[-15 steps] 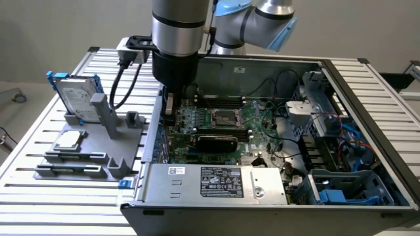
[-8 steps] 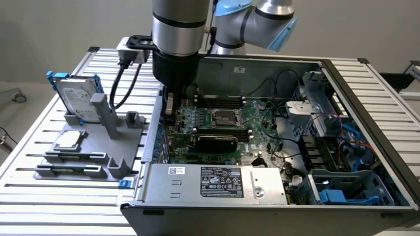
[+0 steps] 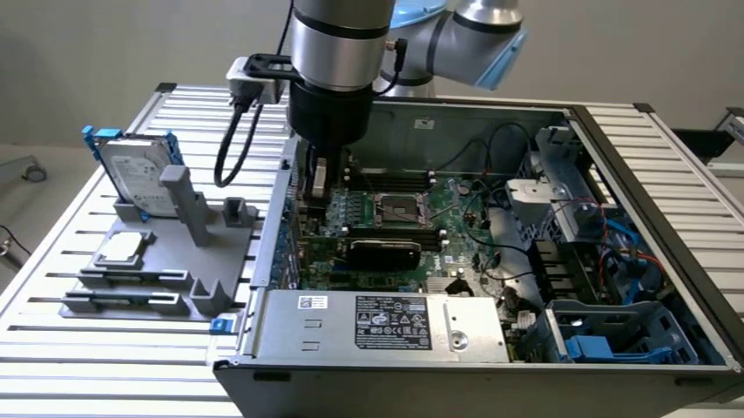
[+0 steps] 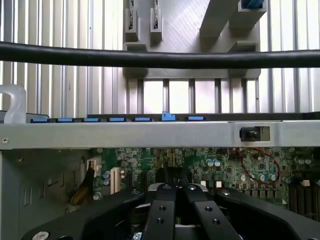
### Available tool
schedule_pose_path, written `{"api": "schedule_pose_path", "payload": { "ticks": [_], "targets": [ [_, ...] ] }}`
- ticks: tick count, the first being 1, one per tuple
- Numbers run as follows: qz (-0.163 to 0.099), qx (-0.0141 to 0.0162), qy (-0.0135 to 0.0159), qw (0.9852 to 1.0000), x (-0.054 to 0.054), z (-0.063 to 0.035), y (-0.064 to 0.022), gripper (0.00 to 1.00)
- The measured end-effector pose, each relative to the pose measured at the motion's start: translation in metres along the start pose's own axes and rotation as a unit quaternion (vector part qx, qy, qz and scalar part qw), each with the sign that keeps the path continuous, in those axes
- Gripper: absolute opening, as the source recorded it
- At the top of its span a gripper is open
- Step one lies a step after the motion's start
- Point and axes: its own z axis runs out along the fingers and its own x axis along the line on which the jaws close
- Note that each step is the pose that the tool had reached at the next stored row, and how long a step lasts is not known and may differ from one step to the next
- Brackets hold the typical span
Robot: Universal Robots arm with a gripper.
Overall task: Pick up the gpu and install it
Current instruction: 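Press down on the gpu until it lock into place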
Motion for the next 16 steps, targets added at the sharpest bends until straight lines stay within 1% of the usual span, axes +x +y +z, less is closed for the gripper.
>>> {"api": "schedule_pose_path", "payload": {
  "ticks": [10,13,16],
  "targets": [
    [0.0,0.0,0.0,1.0,-0.001,-0.0059,-0.0419,0.11],
    [0.0,0.0,0.0001,1.0,-0.001,-0.007,-0.0489,0.11],
    [0.0,-0.0005,-0.0005,1.0,0.0,-0.0077,-0.0496,0.11]
  ]
}}
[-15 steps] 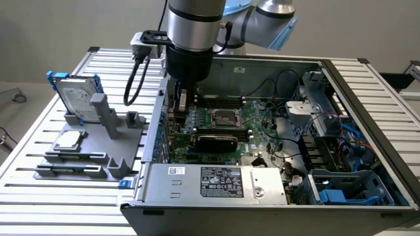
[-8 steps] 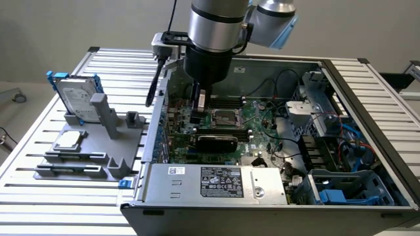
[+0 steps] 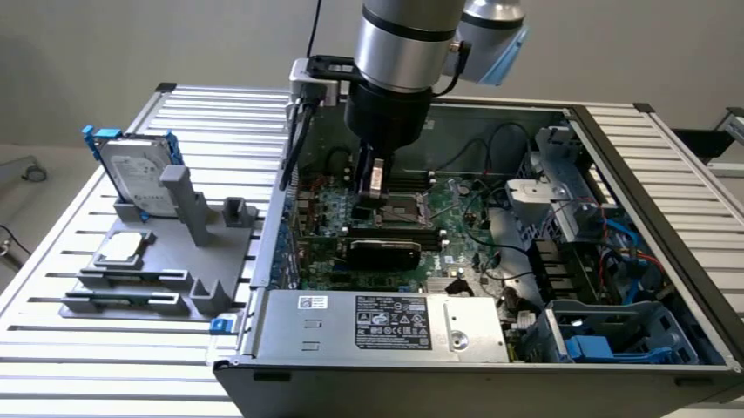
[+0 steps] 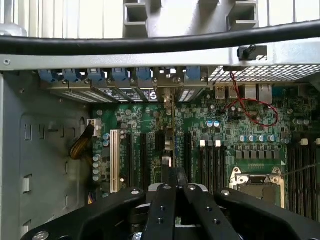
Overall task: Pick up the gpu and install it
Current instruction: 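Press down on the gpu until it lock into place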
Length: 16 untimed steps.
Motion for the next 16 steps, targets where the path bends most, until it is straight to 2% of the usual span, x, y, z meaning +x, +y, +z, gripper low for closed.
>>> {"api": "schedule_pose_path", "payload": {
  "ticks": [16],
  "targets": [
    [0.0,0.0,0.0,1.0,0.0002,-0.0056,0.0008,0.11]
  ]
}}
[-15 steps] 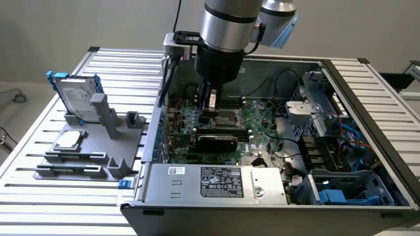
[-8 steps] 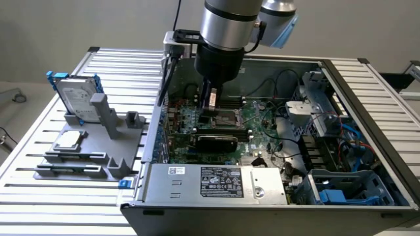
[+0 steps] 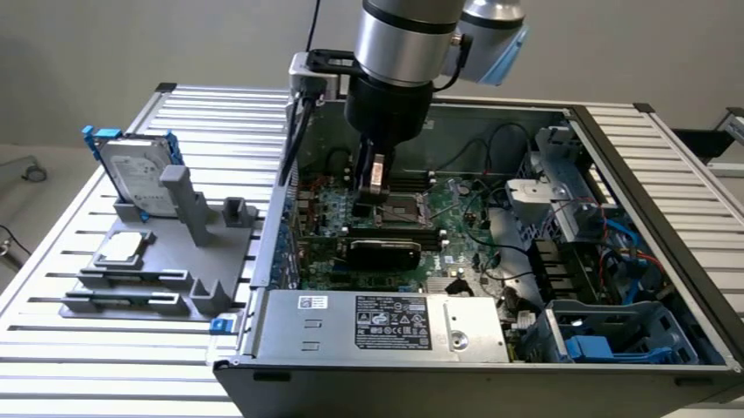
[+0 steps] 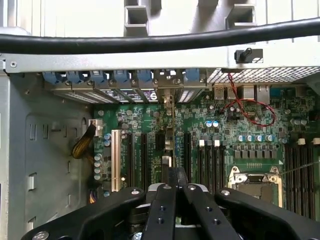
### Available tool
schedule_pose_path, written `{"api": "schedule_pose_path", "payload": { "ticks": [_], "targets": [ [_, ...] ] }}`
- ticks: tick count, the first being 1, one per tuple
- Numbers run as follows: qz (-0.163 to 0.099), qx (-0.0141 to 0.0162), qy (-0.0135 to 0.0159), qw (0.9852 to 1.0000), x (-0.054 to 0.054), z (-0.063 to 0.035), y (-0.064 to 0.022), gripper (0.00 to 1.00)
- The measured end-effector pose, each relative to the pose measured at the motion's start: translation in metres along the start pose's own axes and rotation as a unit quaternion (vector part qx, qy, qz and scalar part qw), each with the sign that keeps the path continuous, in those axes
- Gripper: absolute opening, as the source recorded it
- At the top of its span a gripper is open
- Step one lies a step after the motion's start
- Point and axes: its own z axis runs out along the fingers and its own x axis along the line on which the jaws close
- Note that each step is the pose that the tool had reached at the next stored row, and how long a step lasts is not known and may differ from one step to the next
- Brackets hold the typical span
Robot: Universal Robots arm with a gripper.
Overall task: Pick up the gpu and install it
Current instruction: 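Press down on the gpu until it lock into place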
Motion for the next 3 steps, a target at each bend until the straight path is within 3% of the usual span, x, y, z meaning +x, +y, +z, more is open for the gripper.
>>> {"api": "schedule_pose_path", "payload": {
  "ticks": [3],
  "targets": [
    [0.0,0.0,0.0,1.0,0.0,-0.001,0.0001,0.11]
  ]
}}
